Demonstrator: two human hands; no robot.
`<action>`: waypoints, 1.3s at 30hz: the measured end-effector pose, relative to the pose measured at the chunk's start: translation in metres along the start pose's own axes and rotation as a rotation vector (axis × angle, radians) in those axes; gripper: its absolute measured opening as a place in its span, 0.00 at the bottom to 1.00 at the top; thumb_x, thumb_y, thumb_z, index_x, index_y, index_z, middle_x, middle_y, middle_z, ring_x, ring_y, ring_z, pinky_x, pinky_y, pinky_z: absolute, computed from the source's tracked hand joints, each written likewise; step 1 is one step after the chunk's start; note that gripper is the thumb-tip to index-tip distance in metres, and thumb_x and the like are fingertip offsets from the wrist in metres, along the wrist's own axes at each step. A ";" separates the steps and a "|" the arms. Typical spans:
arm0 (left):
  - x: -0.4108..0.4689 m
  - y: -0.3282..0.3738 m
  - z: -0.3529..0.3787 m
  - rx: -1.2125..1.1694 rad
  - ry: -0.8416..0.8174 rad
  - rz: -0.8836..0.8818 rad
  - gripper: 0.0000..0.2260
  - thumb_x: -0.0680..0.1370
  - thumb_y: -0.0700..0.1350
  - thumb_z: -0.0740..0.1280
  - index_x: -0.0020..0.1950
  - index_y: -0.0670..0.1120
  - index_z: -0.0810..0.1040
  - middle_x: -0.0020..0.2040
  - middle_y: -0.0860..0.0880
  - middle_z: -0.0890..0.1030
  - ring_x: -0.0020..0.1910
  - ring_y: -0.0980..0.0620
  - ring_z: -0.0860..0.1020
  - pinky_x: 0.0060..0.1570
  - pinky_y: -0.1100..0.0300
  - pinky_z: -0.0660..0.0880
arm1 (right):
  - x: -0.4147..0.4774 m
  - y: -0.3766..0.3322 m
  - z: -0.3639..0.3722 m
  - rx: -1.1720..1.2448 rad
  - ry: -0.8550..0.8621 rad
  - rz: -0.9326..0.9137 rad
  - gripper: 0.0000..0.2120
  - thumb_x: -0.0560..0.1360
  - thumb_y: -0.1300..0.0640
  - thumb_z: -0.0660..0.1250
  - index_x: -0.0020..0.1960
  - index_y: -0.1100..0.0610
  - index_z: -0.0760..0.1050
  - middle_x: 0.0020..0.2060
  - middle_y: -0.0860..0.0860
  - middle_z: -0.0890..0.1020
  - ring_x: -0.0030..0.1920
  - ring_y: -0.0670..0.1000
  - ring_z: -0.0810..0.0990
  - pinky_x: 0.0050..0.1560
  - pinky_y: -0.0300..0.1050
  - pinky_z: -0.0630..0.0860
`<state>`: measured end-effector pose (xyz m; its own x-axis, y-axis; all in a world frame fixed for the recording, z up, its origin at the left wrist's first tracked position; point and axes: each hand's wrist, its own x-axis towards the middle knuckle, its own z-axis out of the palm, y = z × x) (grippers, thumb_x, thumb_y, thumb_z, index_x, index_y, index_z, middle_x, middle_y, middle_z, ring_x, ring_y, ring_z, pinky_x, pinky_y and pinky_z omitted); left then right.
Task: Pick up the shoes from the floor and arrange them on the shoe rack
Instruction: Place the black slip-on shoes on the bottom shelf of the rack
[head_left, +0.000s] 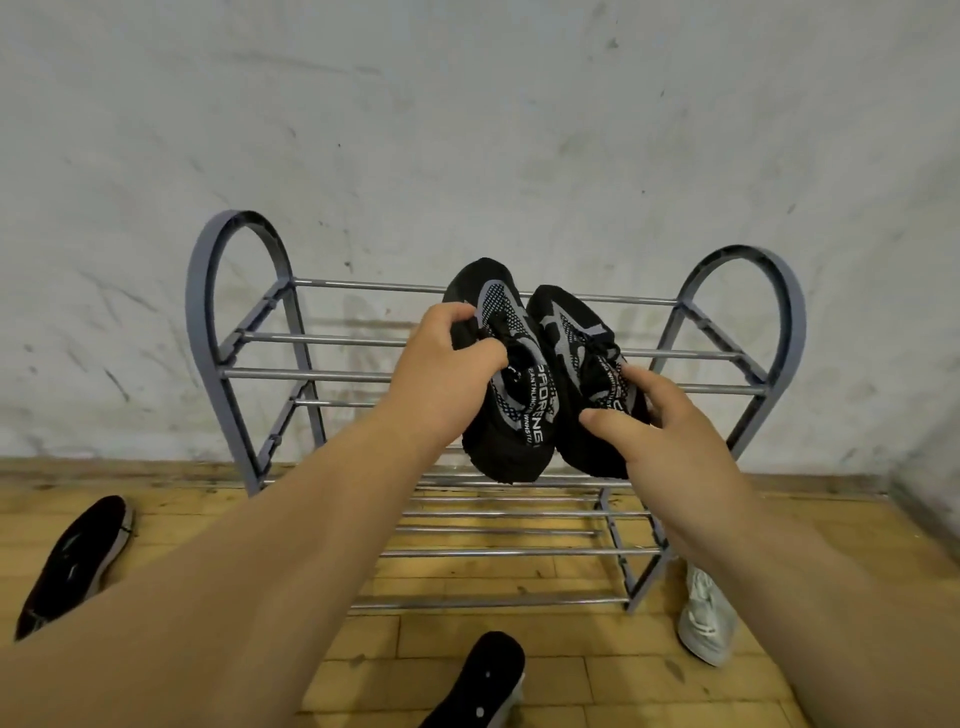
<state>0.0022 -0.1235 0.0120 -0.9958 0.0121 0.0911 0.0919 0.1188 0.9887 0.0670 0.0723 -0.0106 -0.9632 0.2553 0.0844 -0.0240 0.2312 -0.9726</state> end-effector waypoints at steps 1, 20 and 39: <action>-0.002 -0.001 -0.001 0.029 -0.044 0.014 0.27 0.75 0.49 0.70 0.74 0.56 0.69 0.63 0.54 0.77 0.58 0.55 0.79 0.56 0.55 0.79 | -0.001 0.000 0.001 0.038 -0.002 0.021 0.30 0.75 0.53 0.75 0.74 0.41 0.70 0.52 0.33 0.76 0.55 0.40 0.80 0.56 0.44 0.75; -0.051 -0.014 -0.006 0.071 -0.157 -0.257 0.41 0.74 0.45 0.77 0.78 0.67 0.59 0.65 0.50 0.80 0.56 0.46 0.83 0.51 0.45 0.84 | -0.009 -0.006 -0.006 0.309 -0.080 0.198 0.24 0.80 0.62 0.68 0.72 0.45 0.73 0.59 0.51 0.85 0.55 0.53 0.87 0.59 0.57 0.82; -0.071 0.010 -0.037 -0.287 -0.366 -0.198 0.25 0.79 0.33 0.68 0.71 0.56 0.76 0.61 0.38 0.83 0.59 0.38 0.84 0.56 0.40 0.81 | -0.030 -0.020 -0.088 0.323 -0.415 0.315 0.25 0.79 0.71 0.60 0.68 0.49 0.77 0.62 0.61 0.83 0.54 0.61 0.85 0.48 0.55 0.83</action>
<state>0.0735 -0.1597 0.0194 -0.9237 0.3704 -0.0984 -0.1537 -0.1230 0.9804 0.1198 0.1424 0.0253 -0.9597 -0.1365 -0.2457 0.2610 -0.1089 -0.9592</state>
